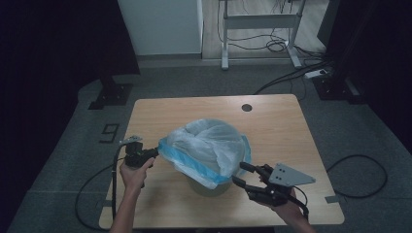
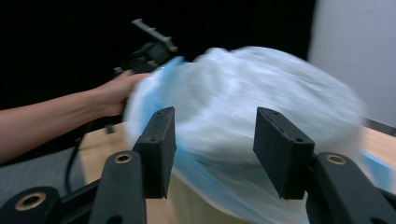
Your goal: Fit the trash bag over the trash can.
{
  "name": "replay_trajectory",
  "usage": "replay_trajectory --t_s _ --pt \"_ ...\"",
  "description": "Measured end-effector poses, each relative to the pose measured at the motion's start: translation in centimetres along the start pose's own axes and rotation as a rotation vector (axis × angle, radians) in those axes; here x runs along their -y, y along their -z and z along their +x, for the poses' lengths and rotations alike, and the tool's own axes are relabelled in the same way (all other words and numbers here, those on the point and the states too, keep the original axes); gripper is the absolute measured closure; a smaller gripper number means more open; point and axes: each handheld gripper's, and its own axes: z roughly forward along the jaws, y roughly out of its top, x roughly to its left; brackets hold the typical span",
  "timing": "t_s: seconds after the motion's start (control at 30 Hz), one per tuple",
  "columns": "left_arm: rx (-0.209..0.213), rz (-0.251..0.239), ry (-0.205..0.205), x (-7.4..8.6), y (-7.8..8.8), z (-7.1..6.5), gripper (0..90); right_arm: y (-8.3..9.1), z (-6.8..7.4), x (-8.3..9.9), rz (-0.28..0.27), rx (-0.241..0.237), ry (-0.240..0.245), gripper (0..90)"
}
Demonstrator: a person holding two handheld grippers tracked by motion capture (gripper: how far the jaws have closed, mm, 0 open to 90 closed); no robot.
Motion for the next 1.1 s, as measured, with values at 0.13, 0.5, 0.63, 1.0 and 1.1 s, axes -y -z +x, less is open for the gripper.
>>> replay_trajectory --t_s 0.13,0.5,0.63,1.0,1.1 --pt "0.001 -0.002 -0.001 0.1 0.2 0.1 89.6 -1.8 0.8 -0.5 0.015 -0.057 -0.005 47.5" --pt "0.002 -0.01 0.006 0.3 0.3 0.2 89.6 -3.5 2.3 0.1 0.045 -0.067 0.083 71.8" --pt "0.003 -0.009 0.006 0.3 0.3 0.1 89.6 -2.9 3.1 0.3 0.02 -0.055 0.119 87.1" --pt "-0.004 -0.002 0.005 0.6 0.6 0.2 89.6 -3.5 3.2 6.2 0.168 -0.122 0.087 89.2" --pt "-0.004 0.003 0.006 0.7 0.4 0.3 89.6 -4.3 2.1 8.7 0.239 -0.109 0.029 89.2"
